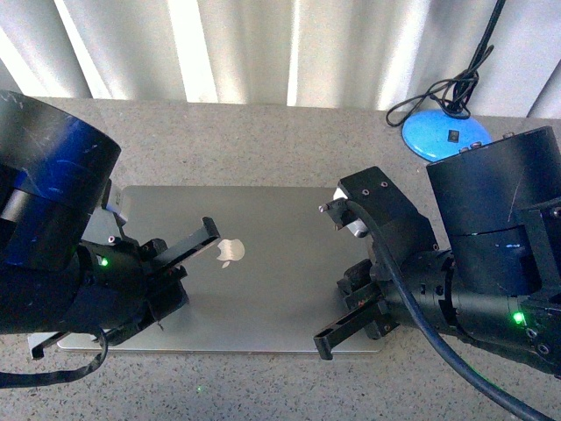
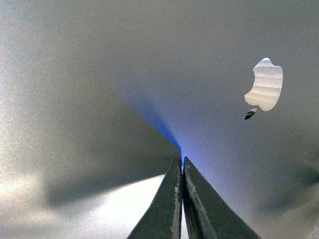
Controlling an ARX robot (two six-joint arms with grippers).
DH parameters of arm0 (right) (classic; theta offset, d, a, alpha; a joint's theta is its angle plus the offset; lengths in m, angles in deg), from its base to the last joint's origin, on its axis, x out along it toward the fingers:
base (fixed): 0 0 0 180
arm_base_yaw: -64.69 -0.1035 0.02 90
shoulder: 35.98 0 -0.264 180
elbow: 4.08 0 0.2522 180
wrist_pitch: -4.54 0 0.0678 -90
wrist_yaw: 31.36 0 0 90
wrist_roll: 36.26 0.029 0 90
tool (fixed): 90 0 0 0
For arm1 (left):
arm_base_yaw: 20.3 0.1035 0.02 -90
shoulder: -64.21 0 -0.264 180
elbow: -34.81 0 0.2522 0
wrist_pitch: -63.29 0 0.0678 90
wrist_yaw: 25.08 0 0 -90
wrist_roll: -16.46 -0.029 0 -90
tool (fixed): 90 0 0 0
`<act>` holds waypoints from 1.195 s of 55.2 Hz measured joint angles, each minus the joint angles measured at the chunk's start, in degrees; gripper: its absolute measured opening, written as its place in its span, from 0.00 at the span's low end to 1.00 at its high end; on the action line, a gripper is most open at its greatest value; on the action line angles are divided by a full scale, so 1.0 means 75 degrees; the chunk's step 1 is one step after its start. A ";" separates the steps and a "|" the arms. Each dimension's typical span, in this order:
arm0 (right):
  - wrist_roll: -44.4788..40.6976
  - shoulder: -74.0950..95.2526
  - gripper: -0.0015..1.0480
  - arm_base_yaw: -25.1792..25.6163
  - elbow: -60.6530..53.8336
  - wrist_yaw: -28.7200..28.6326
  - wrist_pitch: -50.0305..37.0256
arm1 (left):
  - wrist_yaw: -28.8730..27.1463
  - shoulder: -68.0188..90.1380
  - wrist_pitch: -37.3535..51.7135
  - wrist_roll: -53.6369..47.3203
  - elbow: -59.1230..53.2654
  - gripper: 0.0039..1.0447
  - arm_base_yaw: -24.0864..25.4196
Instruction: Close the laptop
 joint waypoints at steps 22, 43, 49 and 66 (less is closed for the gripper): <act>-0.0452 -0.2261 0.01 0.0484 -0.0125 -0.0102 0.0807 | -0.1620 -0.2055 0.0201 -0.0323 -0.0583 0.03 0.1405; -0.0799 -0.4581 0.01 0.1271 -0.0848 -0.0041 0.1457 | -0.3497 -0.5490 0.0338 -0.1067 -0.1629 0.03 0.3010; -0.0801 -0.5692 0.01 0.1690 -0.1387 -0.0006 0.1527 | -0.4433 -0.6802 0.0306 -0.1209 -0.2259 0.03 0.3191; -0.0571 -0.6816 0.51 0.2130 -0.1795 -0.0067 0.1757 | -0.4701 -0.7277 0.0309 -0.1384 -0.2433 0.64 0.3150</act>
